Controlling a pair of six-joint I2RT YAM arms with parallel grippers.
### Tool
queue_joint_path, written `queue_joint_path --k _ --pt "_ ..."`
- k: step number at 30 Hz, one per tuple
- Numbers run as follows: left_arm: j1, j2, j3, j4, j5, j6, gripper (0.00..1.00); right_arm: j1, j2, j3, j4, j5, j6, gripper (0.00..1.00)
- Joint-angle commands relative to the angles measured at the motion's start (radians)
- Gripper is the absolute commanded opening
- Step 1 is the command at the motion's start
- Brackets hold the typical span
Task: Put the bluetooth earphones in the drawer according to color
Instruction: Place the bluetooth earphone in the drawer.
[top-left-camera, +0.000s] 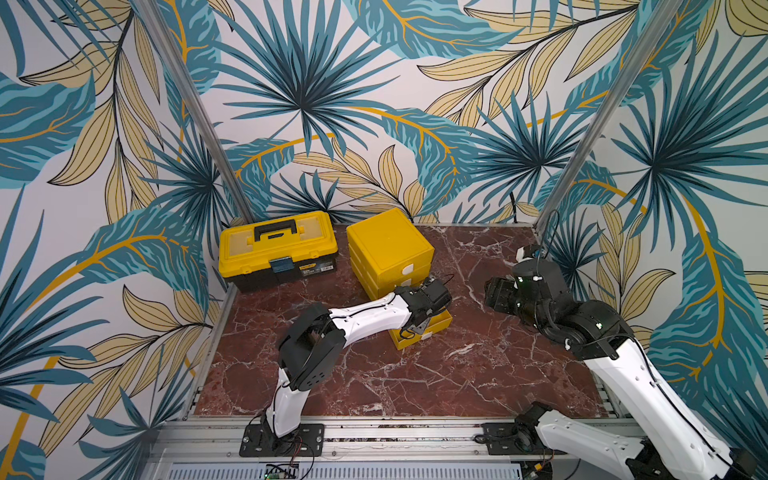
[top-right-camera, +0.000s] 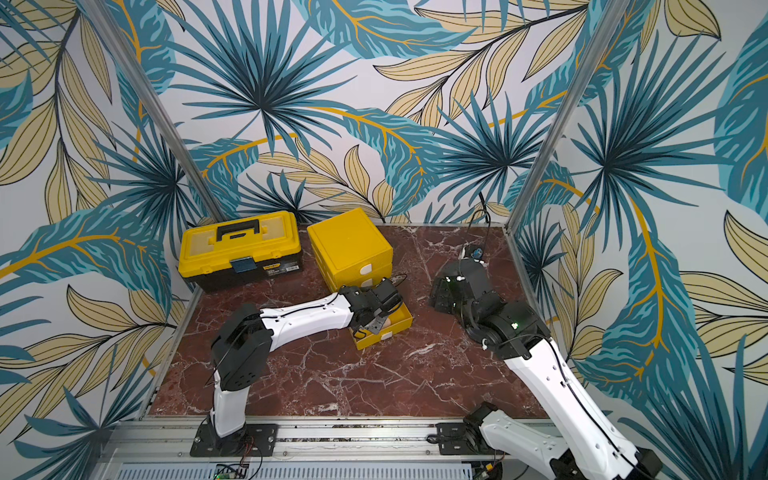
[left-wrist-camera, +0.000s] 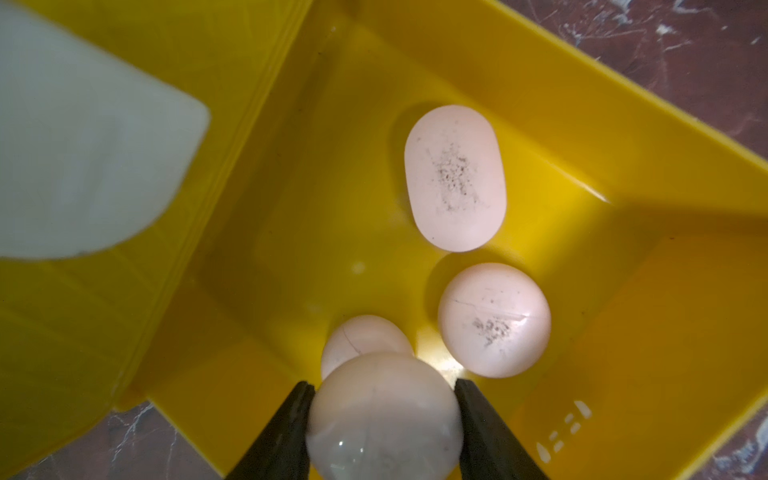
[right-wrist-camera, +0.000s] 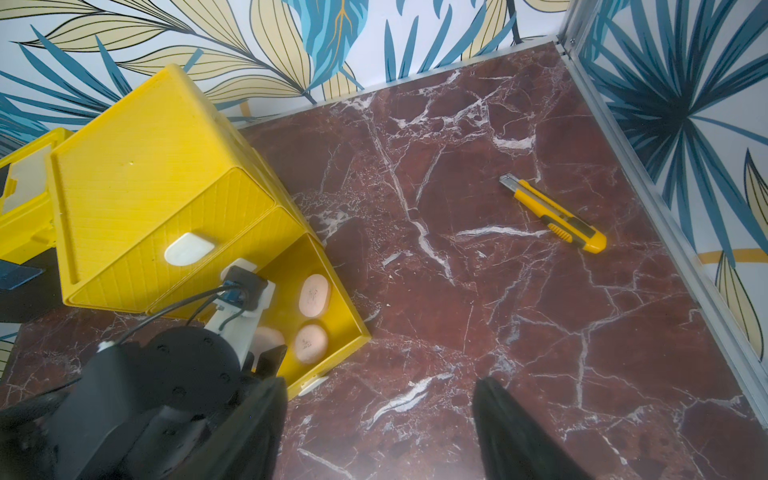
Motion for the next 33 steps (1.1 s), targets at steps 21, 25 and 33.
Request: queue_joint_path --k 21,25,33 --pt "0.041 0.131 0.155 0.019 0.017 0.030 0.44 -0.018 -0.014 -0.023 -0.024 0.014 -0.008 0.76" --pt "0.047 0.131 0.144 0.011 0.017 0.027 0.46 -0.022 -0.014 -0.027 -0.024 0.011 -0.008 0.76" --pt "0.056 0.151 0.158 -0.004 0.032 0.026 0.62 -0.024 -0.011 -0.030 -0.023 0.005 -0.007 0.76"
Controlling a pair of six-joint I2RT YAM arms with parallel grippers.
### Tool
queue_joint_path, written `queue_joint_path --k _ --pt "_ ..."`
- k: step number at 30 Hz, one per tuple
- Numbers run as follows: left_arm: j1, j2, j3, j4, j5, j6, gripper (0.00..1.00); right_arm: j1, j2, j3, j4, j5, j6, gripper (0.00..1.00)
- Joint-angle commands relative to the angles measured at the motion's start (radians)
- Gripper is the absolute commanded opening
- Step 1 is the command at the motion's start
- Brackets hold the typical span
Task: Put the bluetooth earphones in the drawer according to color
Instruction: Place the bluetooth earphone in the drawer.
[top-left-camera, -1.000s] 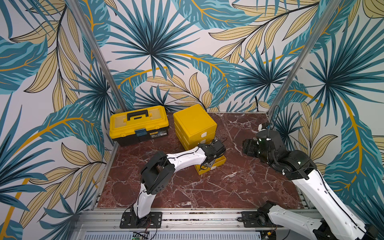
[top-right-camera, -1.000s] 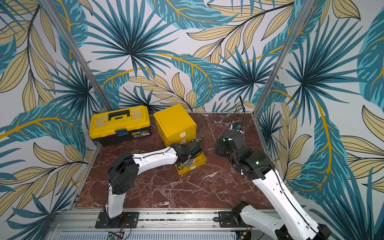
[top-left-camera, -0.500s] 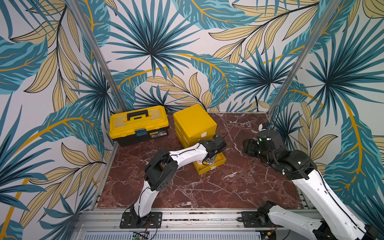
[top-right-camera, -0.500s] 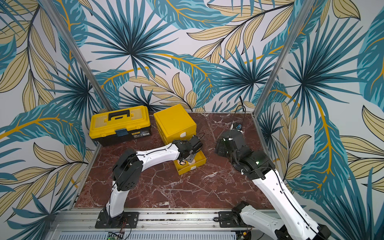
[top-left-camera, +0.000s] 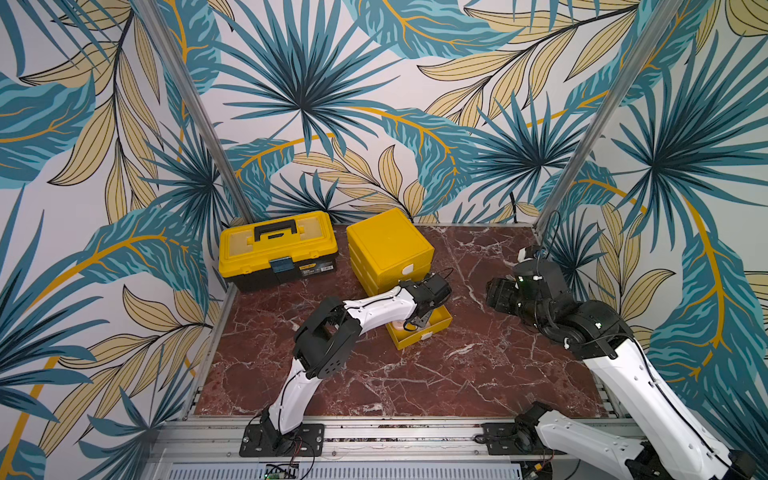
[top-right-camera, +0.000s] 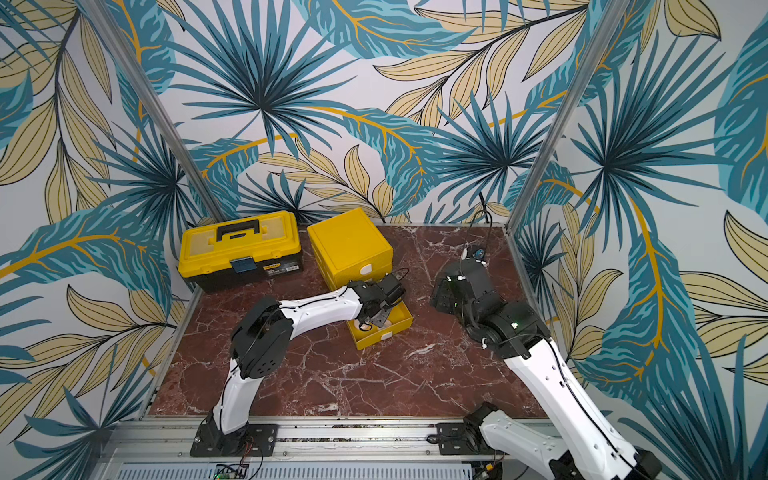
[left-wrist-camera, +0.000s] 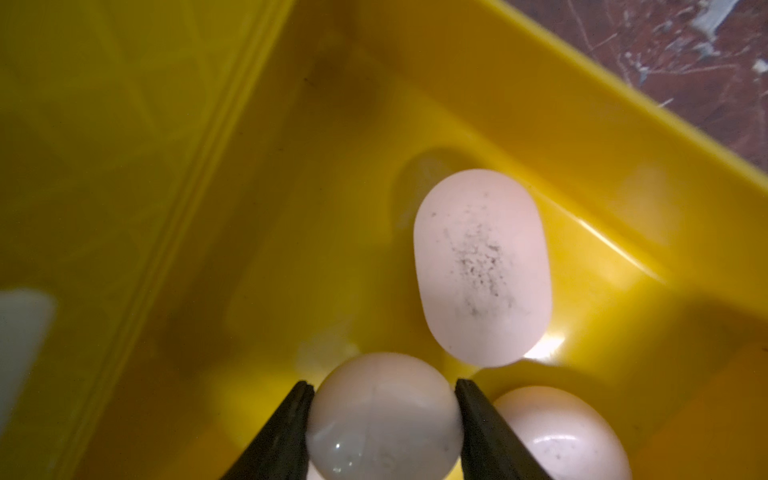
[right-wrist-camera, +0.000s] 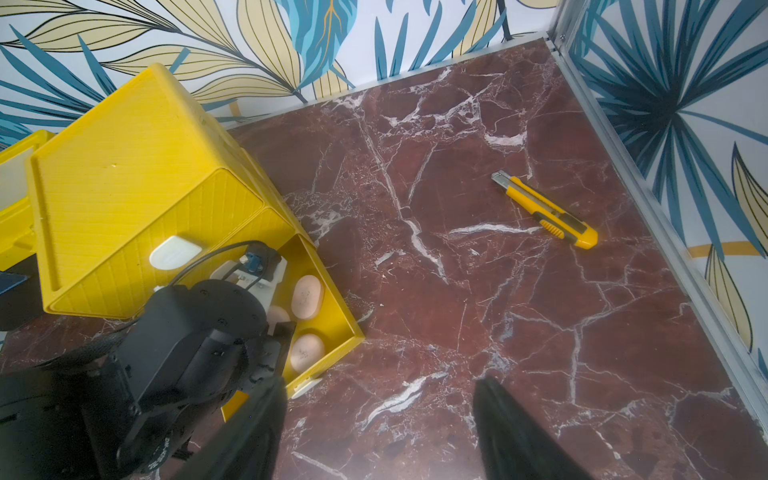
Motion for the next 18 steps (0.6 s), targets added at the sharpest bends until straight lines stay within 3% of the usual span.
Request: queue_joint_path --k 1,10,18 --pt "0.007 0.023 0.049 -0.019 0.013 0.001 0.62 -0.005 -0.009 -0.022 -0.022 0.004 -0.007 0.76" --pt "0.013 0.015 0.070 -0.040 0.017 0.001 0.64 -0.007 -0.013 -0.016 -0.017 -0.001 -0.016 0.77" --pt "-0.027 -0.218 0.066 -0.034 0.012 0.066 0.66 -0.010 -0.050 -0.034 0.020 -0.028 -0.030 0.77"
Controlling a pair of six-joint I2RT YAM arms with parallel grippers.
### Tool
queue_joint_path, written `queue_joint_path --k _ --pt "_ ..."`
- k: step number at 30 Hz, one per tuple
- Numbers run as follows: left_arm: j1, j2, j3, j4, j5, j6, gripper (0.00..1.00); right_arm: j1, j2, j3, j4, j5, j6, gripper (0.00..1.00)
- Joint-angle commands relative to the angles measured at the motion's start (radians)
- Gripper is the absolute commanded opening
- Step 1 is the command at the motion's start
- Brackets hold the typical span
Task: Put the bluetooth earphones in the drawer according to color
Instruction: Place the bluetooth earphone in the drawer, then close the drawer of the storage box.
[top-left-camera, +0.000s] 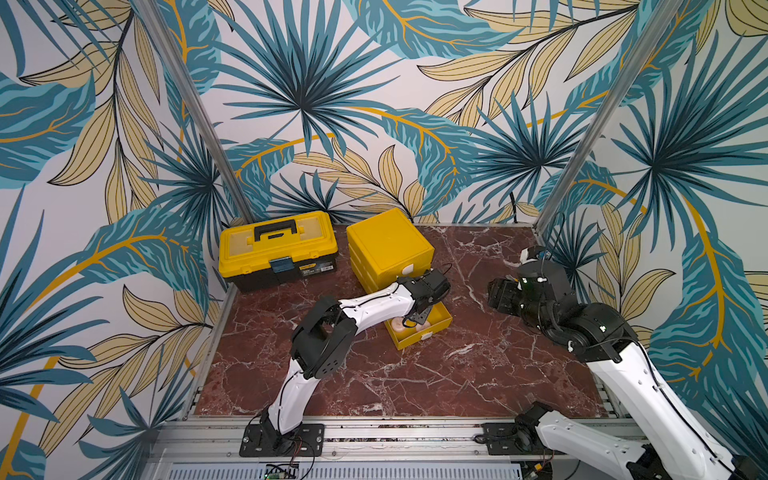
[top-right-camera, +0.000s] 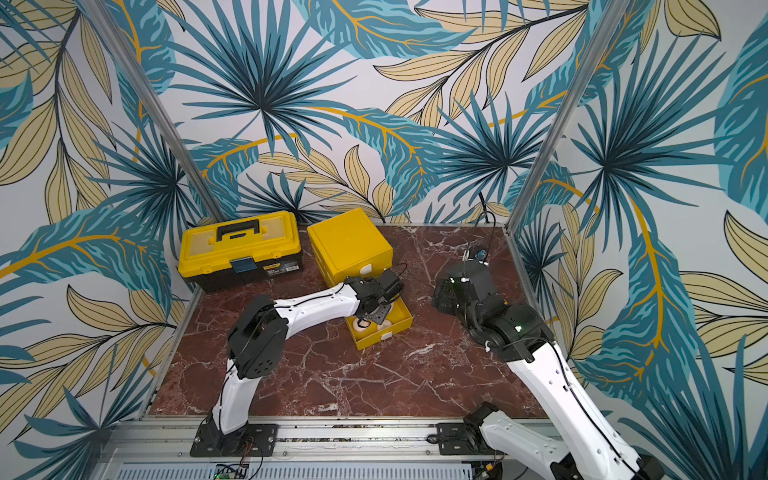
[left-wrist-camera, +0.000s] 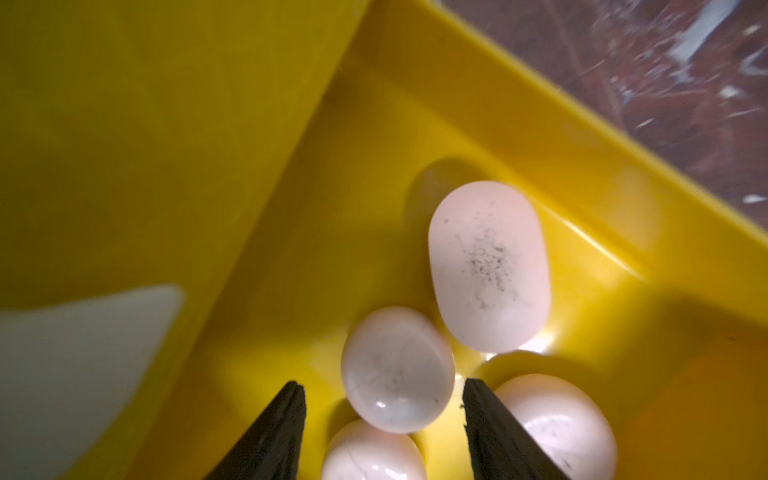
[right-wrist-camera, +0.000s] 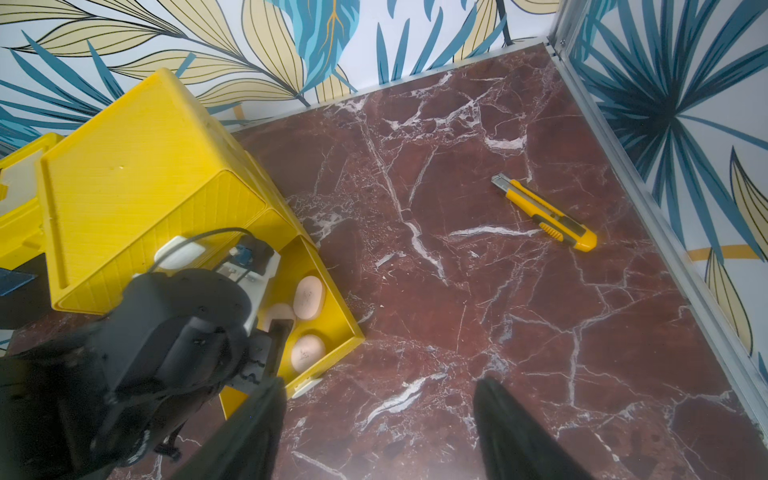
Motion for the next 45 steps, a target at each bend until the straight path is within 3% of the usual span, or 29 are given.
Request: queue_joint_path --k 1,4,11,12,16,20,25,34,45 --pt "-0.031 -0.183 0.050 -0.010 -0.003 0.051 0.66 -0.004 -0.023 -0.028 0.017 -0.019 -0.019 0.77" --pt "-0.053 -0.271 0.103 -0.064 -0.018 0.080 0.65 -0.004 -0.028 -0.036 0.025 -0.031 -0.018 0.77" --pt "-0.007 -0.398 0.240 -0.119 -0.084 0.170 0.38 -0.004 -0.030 -0.098 0.072 -0.115 0.012 0.71" --pt "0.016 -0.387 0.271 -0.138 -0.080 0.182 0.35 -0.004 -0.030 -0.113 0.086 -0.137 0.017 0.66" --pt "0.137 -0.318 0.329 -0.113 0.021 0.205 0.06 -0.004 -0.022 -0.213 0.181 -0.281 0.054 0.24" --pt "0.231 -0.188 0.435 -0.145 0.101 0.200 0.00 0.000 -0.012 -0.350 0.295 -0.424 0.133 0.00" --pt "0.276 -0.033 0.567 -0.189 0.159 0.195 0.00 0.020 -0.015 -0.554 0.477 -0.542 0.261 0.00" --pt "0.313 0.055 0.642 -0.255 0.173 0.174 0.00 0.120 0.065 -0.723 0.666 -0.550 0.390 0.00" --pt "0.316 0.067 0.601 -0.303 0.174 0.179 0.00 0.179 0.289 -0.701 0.838 -0.506 0.428 0.00"
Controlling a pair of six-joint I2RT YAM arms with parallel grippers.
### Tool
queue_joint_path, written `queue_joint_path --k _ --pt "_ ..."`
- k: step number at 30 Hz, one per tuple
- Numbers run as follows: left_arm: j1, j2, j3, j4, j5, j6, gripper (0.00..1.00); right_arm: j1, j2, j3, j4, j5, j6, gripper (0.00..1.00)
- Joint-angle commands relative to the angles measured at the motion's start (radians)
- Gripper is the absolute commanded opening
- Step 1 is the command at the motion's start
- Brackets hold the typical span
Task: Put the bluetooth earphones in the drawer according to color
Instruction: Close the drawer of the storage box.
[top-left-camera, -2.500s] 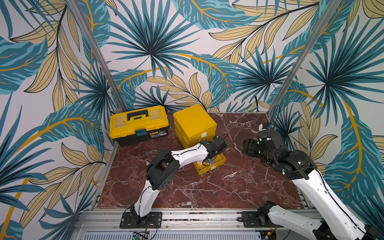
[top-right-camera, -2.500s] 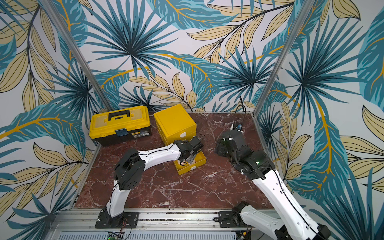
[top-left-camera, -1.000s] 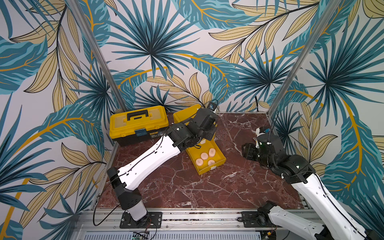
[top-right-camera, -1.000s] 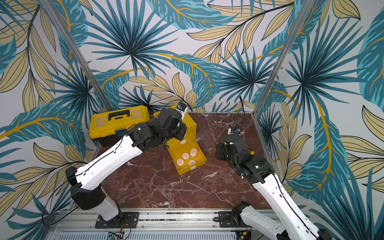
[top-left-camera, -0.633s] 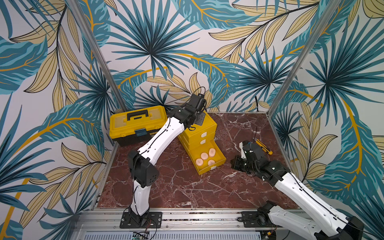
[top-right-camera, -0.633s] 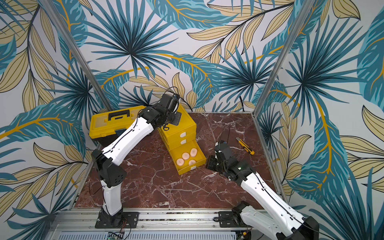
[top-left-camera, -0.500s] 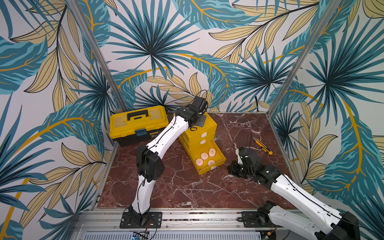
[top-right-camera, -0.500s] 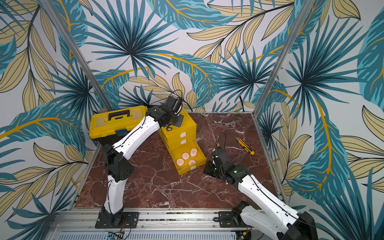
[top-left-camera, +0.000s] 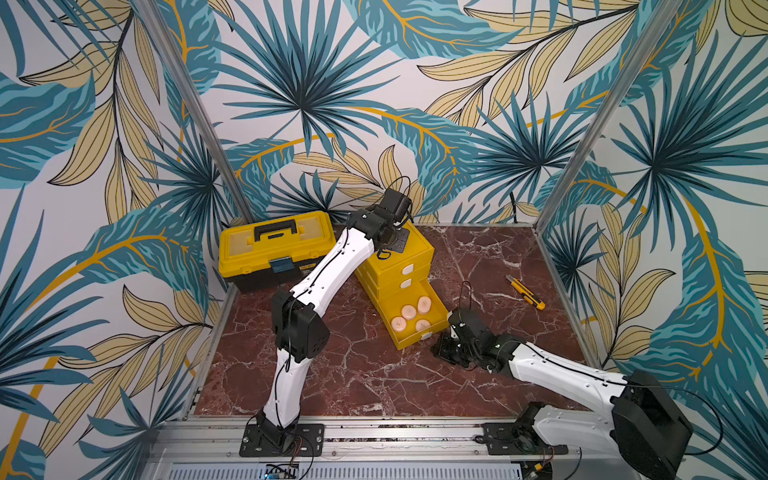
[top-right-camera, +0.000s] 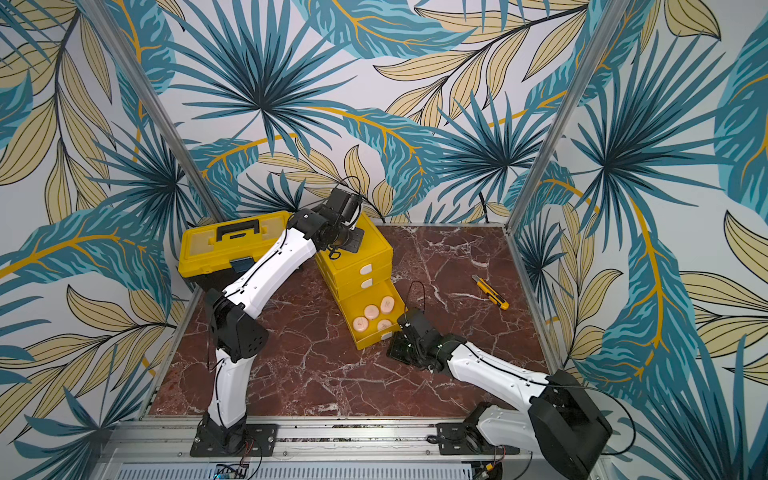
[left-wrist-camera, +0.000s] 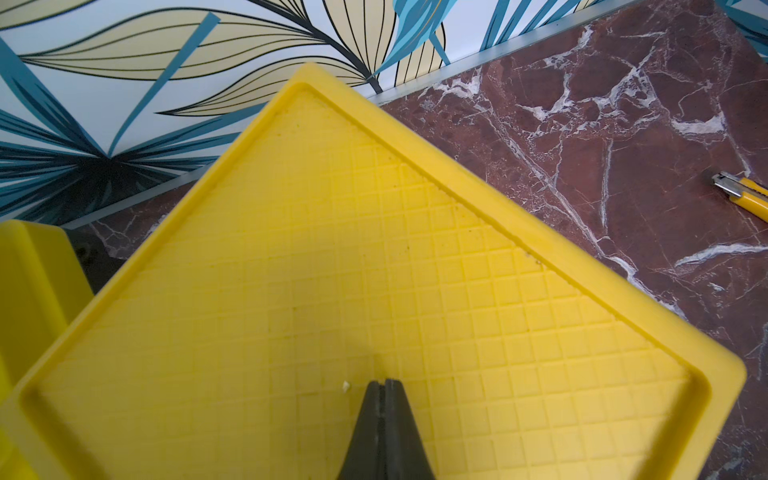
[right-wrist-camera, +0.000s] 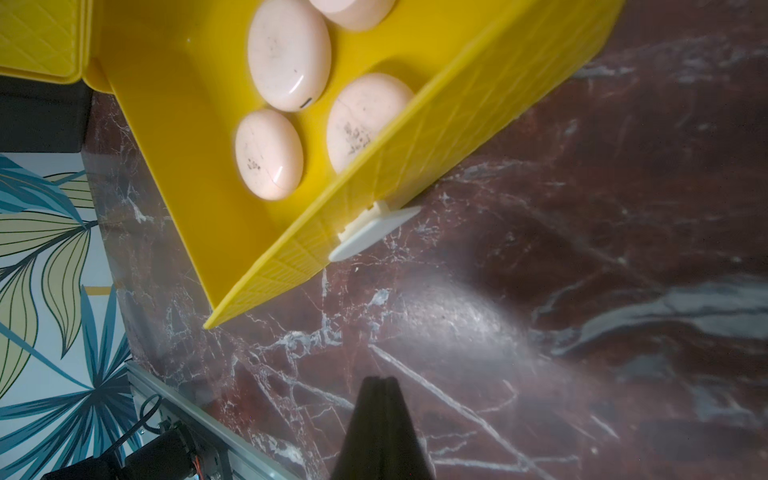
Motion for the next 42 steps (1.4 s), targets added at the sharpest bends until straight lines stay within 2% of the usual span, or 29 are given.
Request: queue_joint_path --k 1,16,25,30,42 --pt "0.005 0.021 -0.015 -0.059 0.007 0.000 0.00 0.006 0.048 0.023 0.067 0.029 0.018 0.00" --pt "0.020 0.028 -0.061 -0.075 -0.009 0.036 0.00 0.005 0.293 0.220 0.020 0.148 -0.079 0.00" --pt "0.024 0.040 -0.080 -0.089 0.017 0.040 0.00 0.000 0.350 0.307 0.031 0.231 -0.088 0.00" --pt "0.023 0.048 -0.084 -0.102 0.027 0.040 0.00 -0.005 0.414 0.333 0.095 0.232 -0.056 0.00" --pt "0.023 0.056 -0.094 -0.112 0.037 0.042 0.00 -0.006 0.491 0.272 0.342 0.273 0.060 0.00"
